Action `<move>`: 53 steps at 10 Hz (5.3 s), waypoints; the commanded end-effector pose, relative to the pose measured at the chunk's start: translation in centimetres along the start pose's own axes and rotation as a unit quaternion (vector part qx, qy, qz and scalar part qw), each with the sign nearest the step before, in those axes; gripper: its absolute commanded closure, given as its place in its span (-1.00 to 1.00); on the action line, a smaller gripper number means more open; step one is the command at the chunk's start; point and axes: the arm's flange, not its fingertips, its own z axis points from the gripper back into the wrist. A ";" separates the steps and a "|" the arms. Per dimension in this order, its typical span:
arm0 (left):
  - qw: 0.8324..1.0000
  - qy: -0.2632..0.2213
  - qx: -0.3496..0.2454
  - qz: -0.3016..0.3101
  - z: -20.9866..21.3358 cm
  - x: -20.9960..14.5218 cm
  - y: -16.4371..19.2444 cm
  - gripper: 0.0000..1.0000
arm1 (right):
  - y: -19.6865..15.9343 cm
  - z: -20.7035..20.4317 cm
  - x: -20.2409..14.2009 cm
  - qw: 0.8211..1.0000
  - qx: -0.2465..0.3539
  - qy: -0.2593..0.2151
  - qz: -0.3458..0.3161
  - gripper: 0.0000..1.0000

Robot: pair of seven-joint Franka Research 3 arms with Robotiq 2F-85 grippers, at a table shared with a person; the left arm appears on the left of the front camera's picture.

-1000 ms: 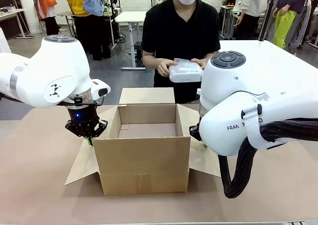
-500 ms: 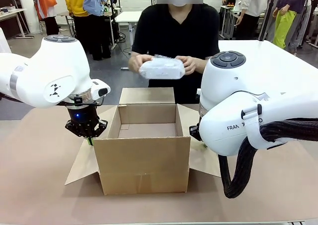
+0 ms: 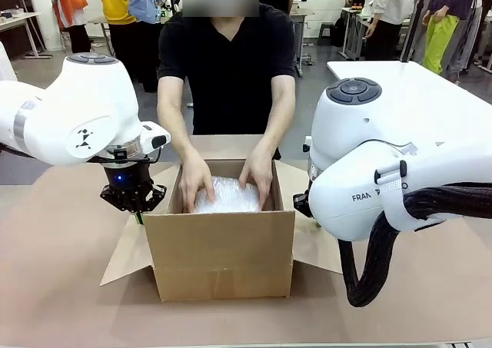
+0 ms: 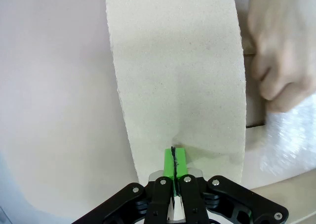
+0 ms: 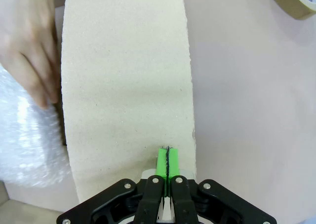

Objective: Wrap the clocks to prevent damage.
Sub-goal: Once the human has placed the objects inside and stepped back, release both hands from the side flaps of the Package Box, then push the right (or left) flap of the Package Box to close it.

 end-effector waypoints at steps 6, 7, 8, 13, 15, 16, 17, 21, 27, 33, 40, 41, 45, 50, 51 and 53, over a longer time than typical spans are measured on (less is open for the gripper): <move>1.000 0.000 0.000 0.000 0.0 0.0 0.0 0.99 | 0.0 -0.1 0.0 1.000 -0.002 -0.001 -0.001 0.98; 1.000 0.000 0.000 0.000 0.0 0.0 0.0 0.99 | 0.0 -0.1 0.0 1.000 -0.002 -0.001 -0.001 0.98; 1.000 0.000 0.000 0.000 0.0 0.0 0.0 0.99 | 0.0 -0.1 0.0 1.000 -0.002 -0.001 -0.001 0.98; 1.000 0.000 0.000 0.000 0.0 0.0 0.0 0.99 | 0.0 -0.1 0.0 1.000 -0.002 -0.001 -0.001 0.98; 1.000 0.000 0.000 0.000 0.0 0.0 0.0 0.99 | 0.0 -0.1 0.0 1.000 -0.002 -0.001 -0.001 0.98; 1.000 0.000 0.000 0.000 0.0 0.0 0.0 0.99 | 0.0 0.0 0.0 1.000 0.000 0.000 0.000 0.98; 0.997 -0.037 -0.013 -0.065 3.5 0.0 0.4 0.99 | -0.2 2.8 0.2 0.994 0.011 -0.055 0.097 0.98; 0.957 0.013 -0.007 -0.289 16.1 -0.9 3.4 0.99 | -4.2 14.2 1.2 0.952 -0.045 -0.047 0.298 0.98; 0.835 -0.004 0.013 -0.550 19.0 -3.1 10.2 0.99 | -10.9 18.1 -0.6 0.826 -0.074 0.014 0.558 0.98; 0.818 0.015 -0.058 -0.572 17.5 -3.4 13.8 0.99 | -14.9 16.6 -1.1 0.830 0.007 0.043 0.556 0.98; 0.825 0.012 -0.038 -0.564 17.7 -3.4 14.4 0.99 | -14.3 17.1 -0.8 0.827 -0.022 0.038 0.560 0.98; 0.825 0.012 -0.038 -0.564 17.7 -3.4 14.4 0.99 | -14.3 17.1 -0.8 0.827 -0.022 0.038 0.560 0.98; 0.825 0.012 -0.038 -0.564 17.7 -3.4 14.4 0.99 | -14.3 17.1 -0.8 0.827 -0.022 0.038 0.560 0.98; 0.825 0.012 -0.038 -0.564 17.7 -3.4 14.4 0.99 | -14.3 17.1 -0.8 0.827 -0.022 0.038 0.560 0.98; 0.825 0.012 -0.038 -0.564 17.7 -3.4 14.4 0.99 | -14.3 17.1 -0.8 0.827 -0.022 0.038 0.560 0.98; 0.825 0.012 -0.038 -0.564 17.7 -3.4 14.4 0.99 | -14.3 17.1 -0.8 0.827 -0.022 0.038 0.560 0.98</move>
